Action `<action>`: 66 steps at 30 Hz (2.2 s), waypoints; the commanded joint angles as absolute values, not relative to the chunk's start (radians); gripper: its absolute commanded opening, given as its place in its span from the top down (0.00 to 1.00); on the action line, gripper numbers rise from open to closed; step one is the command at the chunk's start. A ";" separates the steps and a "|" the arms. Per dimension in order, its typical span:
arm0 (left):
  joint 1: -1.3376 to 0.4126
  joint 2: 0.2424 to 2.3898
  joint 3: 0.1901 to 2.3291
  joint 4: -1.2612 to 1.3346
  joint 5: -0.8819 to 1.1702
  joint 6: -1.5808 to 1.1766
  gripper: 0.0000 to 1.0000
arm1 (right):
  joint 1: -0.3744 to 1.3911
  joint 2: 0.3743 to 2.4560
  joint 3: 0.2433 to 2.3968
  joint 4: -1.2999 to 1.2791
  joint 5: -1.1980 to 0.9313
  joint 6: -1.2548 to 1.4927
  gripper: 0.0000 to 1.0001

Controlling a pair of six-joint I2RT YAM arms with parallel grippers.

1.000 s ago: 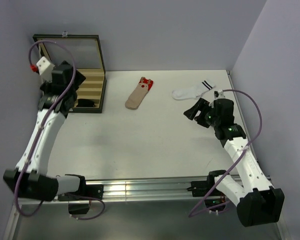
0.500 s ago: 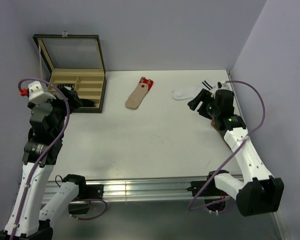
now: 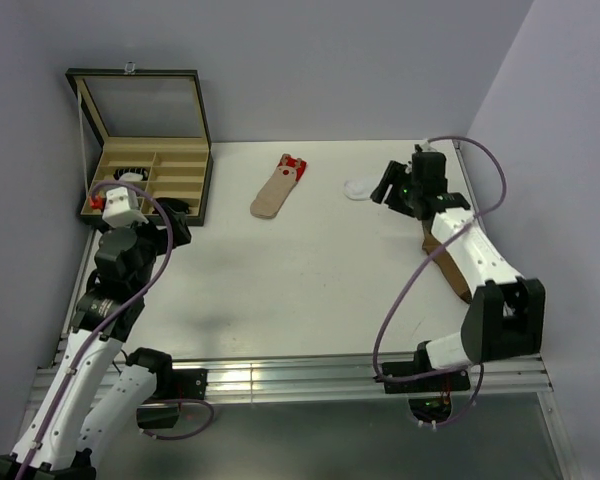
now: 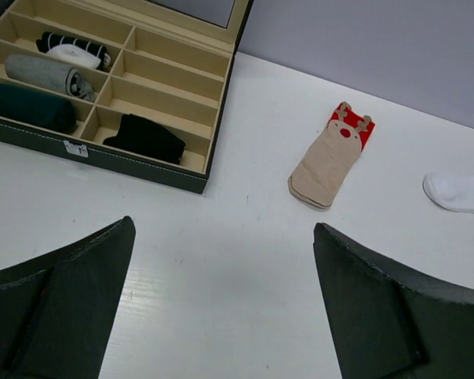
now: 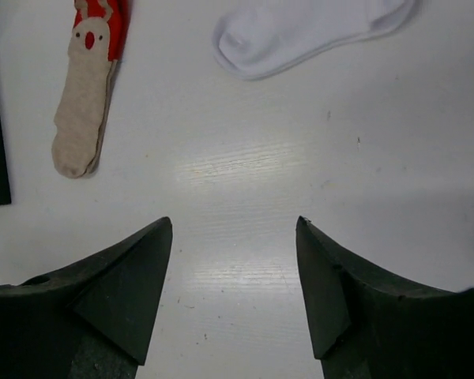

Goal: Roll the socks
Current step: Adjust the sock at the center of the board.

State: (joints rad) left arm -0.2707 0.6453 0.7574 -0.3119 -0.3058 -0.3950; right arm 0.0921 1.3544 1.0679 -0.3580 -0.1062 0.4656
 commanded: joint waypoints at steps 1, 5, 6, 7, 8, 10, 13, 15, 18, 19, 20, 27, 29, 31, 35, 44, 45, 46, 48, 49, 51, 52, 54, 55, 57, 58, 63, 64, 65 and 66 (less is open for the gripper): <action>-0.282 0.626 0.761 -0.253 -0.354 -0.364 0.01 | 0.158 1.468 1.207 -0.290 -0.158 0.358 0.29; -0.284 0.624 0.753 -0.253 -0.376 -0.365 0.01 | 0.274 1.656 1.365 -0.322 -0.135 0.227 0.30; -0.284 0.629 0.755 -0.253 -0.377 -0.365 0.01 | 0.326 1.693 1.406 -0.339 -0.130 0.198 0.31; -0.285 0.632 0.756 -0.253 -0.377 -0.364 0.01 | 0.351 1.765 1.483 -0.368 -0.135 0.148 0.31; -0.285 0.632 0.755 -0.255 -0.379 -0.364 0.00 | 0.370 1.797 1.518 -0.379 -0.138 0.131 0.31; -0.287 0.637 0.753 -0.256 -0.385 -0.364 0.00 | 0.415 1.894 1.612 -0.397 -0.169 0.097 0.32; -0.288 0.641 0.750 -0.253 -0.387 -0.364 0.01 | 0.457 2.015 1.742 -0.436 -0.193 0.065 0.34; -0.288 0.643 0.749 -0.252 -0.390 -0.364 0.00 | 0.478 2.072 1.805 -0.463 -0.199 0.048 0.34; -0.288 0.647 0.749 -0.253 -0.388 -0.364 0.00 | 0.509 2.170 1.913 -0.494 -0.236 0.015 0.34; -0.288 0.649 0.747 -0.252 -0.385 -0.364 0.01 | 0.517 2.207 1.951 -0.497 -0.238 0.011 0.34; -0.288 0.650 0.747 -0.250 -0.385 -0.364 0.01 | 0.531 2.224 1.966 -0.500 -0.241 -0.020 0.34; -0.288 0.655 0.738 -0.247 -0.387 -0.367 0.01 | 0.578 2.335 2.078 -0.518 -0.261 -0.074 0.36; -0.288 0.653 0.735 -0.245 -0.387 -0.368 0.01 | 0.587 2.364 2.095 -0.522 -0.262 -0.077 0.38; -0.288 0.650 0.732 -0.245 -0.390 -0.371 0.01 | 0.597 2.387 2.114 -0.523 -0.270 -0.081 0.38; -0.288 0.647 0.721 -0.242 -0.388 -0.374 0.02 | 0.609 2.421 2.147 -0.523 -0.281 -0.087 0.40; -0.288 0.649 0.718 -0.245 -0.396 -0.377 0.02 | 0.629 2.499 2.232 -0.569 -0.305 -0.080 0.49; -0.288 0.649 0.716 -0.245 -0.397 -0.377 0.02 | 0.629 2.509 2.241 -0.583 -0.307 -0.077 0.51; -0.288 0.649 0.716 -0.245 -0.397 -0.377 0.02 | 0.630 2.513 2.243 -0.591 -0.307 -0.075 0.53; -0.288 0.649 0.715 -0.244 -0.396 -0.376 0.02 | 0.632 2.507 2.223 -0.600 -0.304 -0.077 0.56; -0.288 0.649 0.715 -0.244 -0.394 -0.376 0.02 | 0.634 2.502 2.209 -0.598 -0.302 -0.078 0.58; -0.288 0.650 0.715 -0.244 -0.393 -0.374 0.02 | 0.637 2.490 2.169 -0.598 -0.299 -0.081 0.61; -0.288 0.650 0.713 -0.244 -0.390 -0.374 0.02 | 0.637 2.485 2.160 -0.604 -0.305 -0.083 0.63; -0.288 0.652 0.713 -0.242 -0.388 -0.374 0.02 | 0.638 2.461 2.116 -0.607 -0.311 -0.078 0.63; -0.288 0.650 0.715 -0.242 -0.388 -0.374 0.02 | 0.637 2.454 2.105 -0.615 -0.328 -0.078 0.64; -0.288 0.650 0.713 -0.242 -0.388 -0.373 0.02 | 0.640 2.439 2.076 -0.652 -0.344 -0.068 0.64; -0.288 0.650 0.715 -0.242 -0.387 -0.373 0.02 | 0.640 2.428 2.060 -0.666 -0.350 -0.064 0.64; -0.288 0.649 0.712 -0.241 -0.385 -0.371 0.02 | 0.644 2.245 1.750 -0.629 -0.350 -0.038 0.64; -0.288 0.649 0.713 -0.242 -0.385 -0.371 0.02 | 0.641 2.211 1.696 -0.615 -0.342 -0.031 0.63; -0.288 0.649 0.712 -0.241 -0.385 -0.371 0.02 | 0.637 2.179 1.599 -0.600 -0.324 -0.006 0.63; -0.288 0.649 0.712 -0.241 -0.387 -0.371 0.02 | 0.631 2.122 1.556 -0.598 -0.324 -0.002 0.62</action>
State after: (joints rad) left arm -0.2852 0.6563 0.7124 -0.2787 -0.3813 -0.3798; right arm 0.6296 2.2227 1.7035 -0.5381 -0.3424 -0.0410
